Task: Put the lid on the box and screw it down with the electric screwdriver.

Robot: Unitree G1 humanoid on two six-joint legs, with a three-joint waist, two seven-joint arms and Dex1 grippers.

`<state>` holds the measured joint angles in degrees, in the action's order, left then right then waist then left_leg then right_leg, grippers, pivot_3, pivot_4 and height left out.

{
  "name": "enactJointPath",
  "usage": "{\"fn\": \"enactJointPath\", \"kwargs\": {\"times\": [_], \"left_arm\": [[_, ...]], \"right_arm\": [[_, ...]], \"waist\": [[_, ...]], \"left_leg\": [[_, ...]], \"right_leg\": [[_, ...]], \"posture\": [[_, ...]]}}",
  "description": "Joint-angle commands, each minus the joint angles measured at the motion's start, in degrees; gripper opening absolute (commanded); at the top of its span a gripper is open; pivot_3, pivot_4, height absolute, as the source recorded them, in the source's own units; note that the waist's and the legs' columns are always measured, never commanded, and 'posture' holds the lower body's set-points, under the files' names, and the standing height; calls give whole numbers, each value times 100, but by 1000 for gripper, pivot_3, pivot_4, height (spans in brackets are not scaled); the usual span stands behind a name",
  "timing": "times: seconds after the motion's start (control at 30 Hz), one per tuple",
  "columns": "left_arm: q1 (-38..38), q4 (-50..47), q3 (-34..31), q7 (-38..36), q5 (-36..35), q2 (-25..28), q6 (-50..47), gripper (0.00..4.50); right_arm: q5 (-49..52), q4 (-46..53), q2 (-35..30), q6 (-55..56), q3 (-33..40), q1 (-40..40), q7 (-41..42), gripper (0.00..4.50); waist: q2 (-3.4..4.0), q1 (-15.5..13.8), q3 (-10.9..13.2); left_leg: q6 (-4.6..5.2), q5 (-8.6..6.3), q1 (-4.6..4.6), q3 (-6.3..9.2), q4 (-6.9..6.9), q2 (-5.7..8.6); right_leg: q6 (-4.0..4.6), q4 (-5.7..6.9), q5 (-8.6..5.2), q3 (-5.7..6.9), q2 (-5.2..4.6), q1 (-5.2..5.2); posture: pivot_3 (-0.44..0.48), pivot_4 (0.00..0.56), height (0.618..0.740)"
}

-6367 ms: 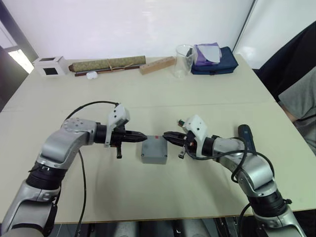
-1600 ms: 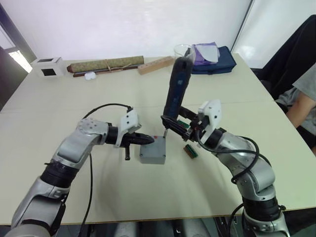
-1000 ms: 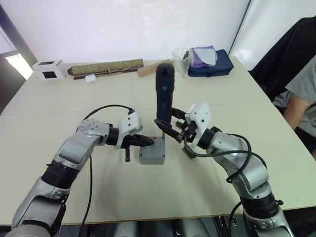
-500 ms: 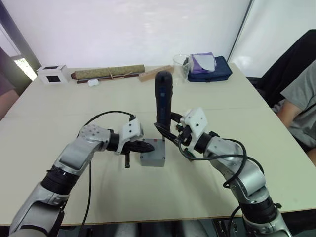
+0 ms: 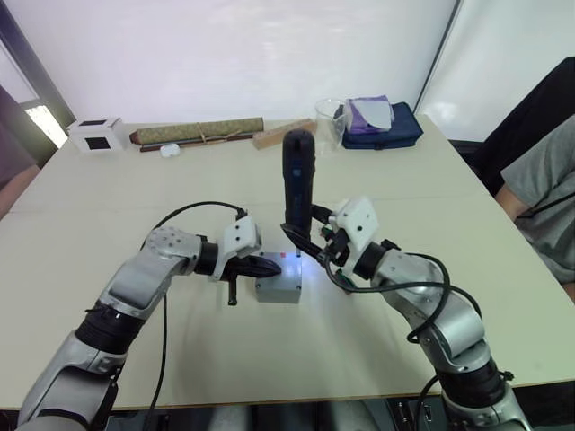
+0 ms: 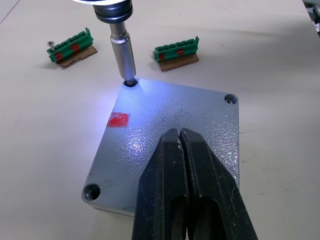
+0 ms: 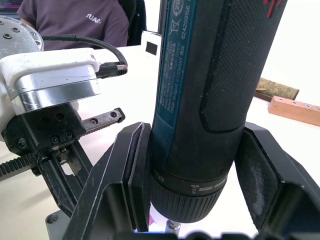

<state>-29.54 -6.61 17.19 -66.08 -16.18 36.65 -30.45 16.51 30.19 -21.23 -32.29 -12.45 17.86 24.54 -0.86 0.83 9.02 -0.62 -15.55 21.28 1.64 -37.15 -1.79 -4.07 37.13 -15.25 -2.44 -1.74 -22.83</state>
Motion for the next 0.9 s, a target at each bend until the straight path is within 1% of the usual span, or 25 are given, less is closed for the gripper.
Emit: {"fn": "enactJointPath", "kwargs": {"times": [0.03, 0.2, 0.27, 0.33, 0.4, 0.47, 0.5, 0.57, 0.63, 0.67, 0.73, 0.77, 0.83, 0.9], "left_arm": [[117, 55, 217, -1, 98, -33, -153, 0], [122, 105, 204, -13, 107, -68, -165, 0], [123, 69, 220, -23, 78, -75, -254, 0], [108, 36, 137, -18, -19, -101, -327, 0], [84, 72, -52, -3, -188, -118, -450, 0], [95, 99, -339, 18, -443, -147, -600, 0], [104, 70, -524, -2, -650, -159, -718, 0], [96, -61, -868, -50, -1073, -153, -975, 0], [-25, -296, -1220, -90, -1539, -75, -1317, 0], [-66, -413, -1303, -98, -1671, -34, -1432, 0], [-129, -624, -1391, -99, -1861, 49, -1597, 0], [-149, -728, -1398, -116, -1917, 105, -1637, 0], [-170, -1047, -1277, -278, -1923, 308, -1572, 0], [-190, -1222, -1163, -375, -1896, 440, -1499, 0]], "right_arm": [[-52, -206, -108, -393, -36, -167, 28, 2085], [36, -106, -151, -249, 92, -90, 193, 2085], [235, 58, -170, -304, 278, 20, 286, 2085], [702, 312, -266, -525, 670, 411, 484, 2085], [1321, 431, -400, -1053, 1234, 922, 503, 2085], [2406, 530, -472, -1847, 1953, 1317, 326, 2085], [2991, 503, -525, -2274, 2342, 1527, 111, 2085], [4208, 152, -734, -3162, 3092, 1981, -494, 2085], [4947, -533, -1472, -4545, 3641, 2444, -673, 2085], [5223, -776, -1763, -4879, 3811, 2521, -744, 2085], [5347, -1252, -2274, -5535, 3986, 2606, -799, 2085], [5279, -1462, -2543, -5779, 3964, 2565, -803, 2085], [4978, -1713, -3541, -6008, 3463, 1932, -537, 2085], [4834, -1738, -4111, -6021, 3169, 1461, -271, 2085]], "waist": [[0, -2, 0], [0, -5, 0], [1, -5, 1], [4, -7, 6], [9, -4, 27], [15, -4, 66], [15, -5, 79], [15, 0, 84], [26, 4, 98], [26, -4, 108], [13, -23, 116], [15, -22, 118], [28, -23, 125], [27, -27, 126]], "left_leg": [[0, 0, 0, 0, 0, 0], [0, 0, 3, 3, 1, 0], [0, 0, 5, 3, 3, 0], [0, 0, 8, 4, 4, 0], [0, 0, 15, 3, 4, 0], [0, 0, 27, 3, 4, 0], [0, 0, 37, 4, 3, -1], [0, 1, 67, 10, 3, -3], [0, 1, 106, 14, 3, -4], [0, 1, 127, 13, 0, -4], [0, 2, 150, 16, -1, -4], [0, 2, 158, 18, 4, -3], [1, 2, 169, 7, 3, -1], [2, 1, 193, 8, 3, 1]], "right_leg": [[-3, -1, -1, 0, 0, 0], [-4, -5, -3, 0, 0, 0], [-5, -7, -3, 0, 0, -2], [-4, -8, -3, 0, 0, -5], [-1, -8, -1, -2, 0, -12], [1, -5, 2, -3, 0, -26], [1, 0, 3, -4, 0, -37], [1, 3, 6, -2, 6, -64], [-19, 10, 17, 2, 7, -105], [-21, 16, 19, 2, 7, -129], [-19, 15, 19, 7, 5, -147], [-19, 8, 19, 7, 3, -151], [-19, 4, 19, 2, 3, -162], [-21, -9, 18, 5, 1, -175]], "posture": [[0, 150, 740], [0, 150, 740], [0, 150, 740], [0, 150, 740], [0, 150, 740], [0, 150, 740], [0, 150, 740], [0, 150, 740], [0, 150, 740], [0, 150, 740], [0, 150, 740], [0, 150, 740], [0, 150, 740], [0, 150, 740]]}}
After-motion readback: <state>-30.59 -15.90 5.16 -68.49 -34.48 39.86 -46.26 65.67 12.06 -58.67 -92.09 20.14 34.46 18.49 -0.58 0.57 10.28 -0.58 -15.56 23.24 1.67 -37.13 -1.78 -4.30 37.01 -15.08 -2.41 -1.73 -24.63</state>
